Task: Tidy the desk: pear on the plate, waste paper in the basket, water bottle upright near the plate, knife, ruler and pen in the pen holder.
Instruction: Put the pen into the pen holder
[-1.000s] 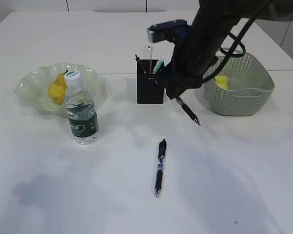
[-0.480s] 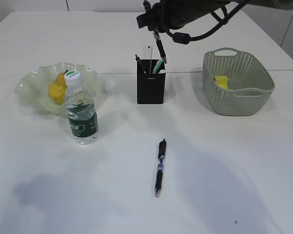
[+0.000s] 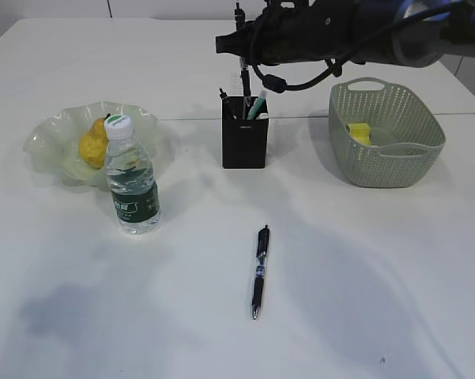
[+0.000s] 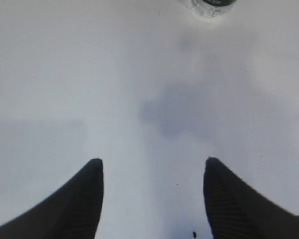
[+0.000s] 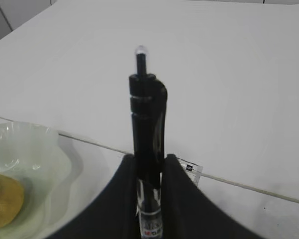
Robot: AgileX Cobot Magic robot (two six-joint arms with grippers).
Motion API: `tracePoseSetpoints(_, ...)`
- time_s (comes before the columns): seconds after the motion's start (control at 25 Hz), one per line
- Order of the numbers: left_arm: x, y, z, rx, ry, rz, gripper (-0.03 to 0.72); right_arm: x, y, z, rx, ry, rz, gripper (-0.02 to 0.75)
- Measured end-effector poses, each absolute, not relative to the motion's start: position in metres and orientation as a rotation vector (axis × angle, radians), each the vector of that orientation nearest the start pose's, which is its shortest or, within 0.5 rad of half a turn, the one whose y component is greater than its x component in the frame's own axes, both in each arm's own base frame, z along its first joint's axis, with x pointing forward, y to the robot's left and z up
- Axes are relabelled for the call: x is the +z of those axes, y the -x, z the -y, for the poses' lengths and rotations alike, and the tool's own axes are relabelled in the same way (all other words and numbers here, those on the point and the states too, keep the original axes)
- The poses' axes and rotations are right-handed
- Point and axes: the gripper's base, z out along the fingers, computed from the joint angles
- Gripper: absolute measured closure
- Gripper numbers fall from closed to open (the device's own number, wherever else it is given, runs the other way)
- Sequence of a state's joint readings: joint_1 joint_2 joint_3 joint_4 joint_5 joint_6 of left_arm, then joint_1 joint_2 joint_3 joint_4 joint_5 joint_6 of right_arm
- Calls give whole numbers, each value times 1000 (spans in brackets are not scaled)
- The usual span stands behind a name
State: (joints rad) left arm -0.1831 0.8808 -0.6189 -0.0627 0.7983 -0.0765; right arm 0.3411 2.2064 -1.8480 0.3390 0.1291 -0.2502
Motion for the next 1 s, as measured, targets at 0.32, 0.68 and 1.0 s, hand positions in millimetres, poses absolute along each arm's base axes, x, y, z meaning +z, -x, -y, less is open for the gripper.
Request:
tracePoseSetpoints(0.32,268,-149,32,-175,-98,-2551,241,231,-508,-181,329,211,-1920,663)
tracePoseSetpoints(0.68,268,-149,30,-140,-116,-2552,241,199,-516,-182,313,200,-1947,663)
tracePoseSetpoints(1.0,268,-149,30,-138,-117,-2552,241,188,-517,-183,311,200,-1967,654)
